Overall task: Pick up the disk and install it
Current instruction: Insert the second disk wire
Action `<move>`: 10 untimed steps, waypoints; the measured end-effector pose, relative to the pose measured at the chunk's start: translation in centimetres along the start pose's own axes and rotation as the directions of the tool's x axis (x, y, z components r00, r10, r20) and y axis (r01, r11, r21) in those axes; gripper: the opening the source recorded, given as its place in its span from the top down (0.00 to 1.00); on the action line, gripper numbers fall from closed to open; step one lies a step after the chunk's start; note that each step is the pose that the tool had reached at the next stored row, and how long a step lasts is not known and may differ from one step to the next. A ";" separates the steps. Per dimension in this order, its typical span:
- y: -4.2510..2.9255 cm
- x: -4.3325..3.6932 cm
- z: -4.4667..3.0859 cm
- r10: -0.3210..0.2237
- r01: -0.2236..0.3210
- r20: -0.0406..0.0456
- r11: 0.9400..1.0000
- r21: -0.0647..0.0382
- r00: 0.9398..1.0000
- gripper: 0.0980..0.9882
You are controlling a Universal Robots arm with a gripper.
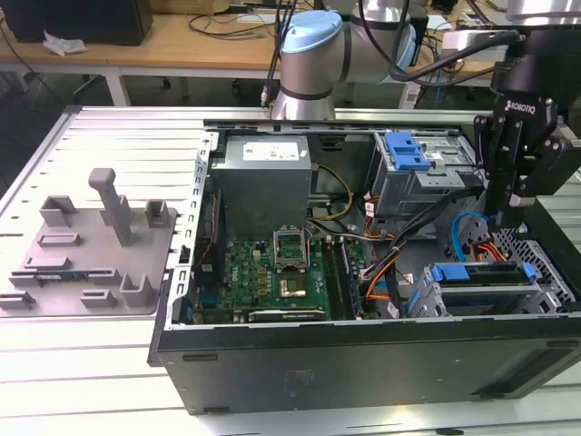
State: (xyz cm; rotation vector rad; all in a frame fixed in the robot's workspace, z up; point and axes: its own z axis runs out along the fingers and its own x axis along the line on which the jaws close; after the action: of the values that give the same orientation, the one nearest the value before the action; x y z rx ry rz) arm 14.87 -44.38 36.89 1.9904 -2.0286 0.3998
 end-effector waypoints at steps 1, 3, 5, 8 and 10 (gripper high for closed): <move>-0.15 -0.03 0.04 -0.001 0.001 -0.004 1.000 -0.012 1.000 0.70; -0.19 -0.08 0.09 -0.002 0.002 -0.007 1.000 -0.021 1.000 0.70; -0.18 -0.16 0.19 -0.002 0.001 -0.011 1.000 -0.027 1.000 0.70; -0.19 -0.19 0.23 -0.002 0.001 -0.011 1.000 -0.027 1.000 0.70; -0.19 -0.20 0.27 -0.001 0.001 -0.012 1.000 -0.027 1.000 0.70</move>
State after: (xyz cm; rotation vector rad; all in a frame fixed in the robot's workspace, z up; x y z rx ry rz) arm 15.07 -44.30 36.57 1.9685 -2.0147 0.3811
